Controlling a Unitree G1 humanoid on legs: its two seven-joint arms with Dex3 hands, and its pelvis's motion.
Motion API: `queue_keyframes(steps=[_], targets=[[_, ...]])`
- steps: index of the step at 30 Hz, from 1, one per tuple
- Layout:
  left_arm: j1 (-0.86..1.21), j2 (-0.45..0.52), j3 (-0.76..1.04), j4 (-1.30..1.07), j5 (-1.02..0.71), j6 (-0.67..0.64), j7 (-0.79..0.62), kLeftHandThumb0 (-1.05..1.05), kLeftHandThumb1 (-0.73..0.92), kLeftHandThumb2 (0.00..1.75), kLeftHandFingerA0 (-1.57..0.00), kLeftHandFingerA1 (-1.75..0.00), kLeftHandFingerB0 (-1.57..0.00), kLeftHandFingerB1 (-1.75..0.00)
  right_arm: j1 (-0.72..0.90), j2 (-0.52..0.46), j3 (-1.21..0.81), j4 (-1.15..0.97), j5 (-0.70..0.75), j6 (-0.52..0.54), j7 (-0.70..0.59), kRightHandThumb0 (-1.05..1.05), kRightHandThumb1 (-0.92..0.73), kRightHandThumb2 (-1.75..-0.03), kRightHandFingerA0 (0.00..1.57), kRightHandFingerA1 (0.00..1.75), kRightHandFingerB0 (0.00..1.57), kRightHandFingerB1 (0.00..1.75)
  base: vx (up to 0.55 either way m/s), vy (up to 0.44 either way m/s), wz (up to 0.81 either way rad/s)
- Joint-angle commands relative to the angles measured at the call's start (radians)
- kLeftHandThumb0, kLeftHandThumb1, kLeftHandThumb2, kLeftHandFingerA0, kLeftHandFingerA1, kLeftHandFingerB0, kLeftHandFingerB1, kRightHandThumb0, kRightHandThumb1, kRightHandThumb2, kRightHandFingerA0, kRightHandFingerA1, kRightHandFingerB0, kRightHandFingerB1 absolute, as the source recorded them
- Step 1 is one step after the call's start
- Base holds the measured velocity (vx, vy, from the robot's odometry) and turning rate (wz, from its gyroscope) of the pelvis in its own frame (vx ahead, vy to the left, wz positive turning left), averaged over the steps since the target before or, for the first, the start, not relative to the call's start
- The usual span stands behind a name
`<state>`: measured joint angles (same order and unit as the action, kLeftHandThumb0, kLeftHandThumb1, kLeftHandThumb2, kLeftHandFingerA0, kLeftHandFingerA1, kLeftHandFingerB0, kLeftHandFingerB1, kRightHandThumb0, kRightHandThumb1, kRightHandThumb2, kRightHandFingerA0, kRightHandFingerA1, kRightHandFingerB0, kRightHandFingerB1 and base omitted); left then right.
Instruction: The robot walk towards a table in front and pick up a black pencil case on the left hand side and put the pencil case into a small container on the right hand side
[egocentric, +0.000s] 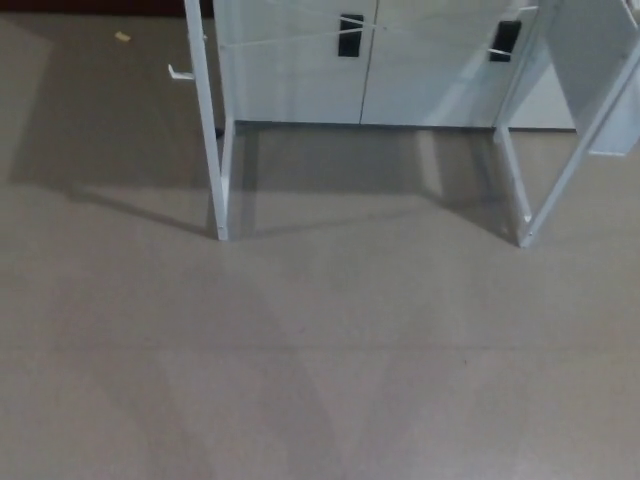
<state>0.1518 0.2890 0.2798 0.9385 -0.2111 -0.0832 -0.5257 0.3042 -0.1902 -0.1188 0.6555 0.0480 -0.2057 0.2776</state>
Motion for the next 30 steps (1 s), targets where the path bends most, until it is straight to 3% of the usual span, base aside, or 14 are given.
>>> queue_keyframes(steps=[1, 11, 16, 25, 30], targets=[[0.003, 0.012, -0.009, 0.003, 0.012, -0.029, 0.003, -0.11, 0.47, 0.54, -0.48, -0.50, -0.43, -0.39, 0.007, -0.016, -0.002, -0.010, -0.006, 0.003, -0.013, -0.13, -0.37, -0.82, 0.52, 0.70, 0.21, 0.53, 0.19, -0.109, 0.08], [-0.004, 0.015, -0.009, 0.002, 0.005, -0.014, 0.003, -0.10, 0.48, 0.54, -0.49, -0.51, -0.44, -0.39, -0.006, -0.022, 0.011, 0.005, -0.014, -0.009, -0.011, -0.15, -0.37, -0.82, 0.50, 0.68, 0.21, 0.53, 0.14, -0.075, 0.02], [-0.004, 0.012, -0.016, 0.004, 0.010, -0.018, 0.009, -0.16, 0.43, 0.57, -0.48, -0.53, -0.47, -0.43, -0.007, -0.026, 0.008, 0.014, -0.008, -0.019, -0.005, -0.15, -0.37, -0.82, 0.50, 0.69, 0.22, 0.53, 0.09, 0.101, -0.04], [-0.010, 0.020, -0.026, -0.008, 0.009, -0.019, -0.002, -0.14, 0.48, 0.57, -0.46, -0.51, -0.47, -0.43, -0.023, -0.024, 0.012, 0.013, -0.009, 0.000, -0.019, -0.15, -0.37, -0.82, 0.51, 0.69, 0.23, 0.53, 0.12, 0.119, 0.00], [-0.020, 0.013, -0.034, -0.005, 0.012, -0.032, 0.004, -0.11, 0.49, 0.54, -0.53, -0.51, -0.48, -0.40, -0.028, -0.037, 0.012, 0.004, -0.013, 0.005, -0.020, -0.17, -0.37, -0.82, 0.50, 0.67, 0.22, 0.53, 0.16, -0.076, 0.07]])
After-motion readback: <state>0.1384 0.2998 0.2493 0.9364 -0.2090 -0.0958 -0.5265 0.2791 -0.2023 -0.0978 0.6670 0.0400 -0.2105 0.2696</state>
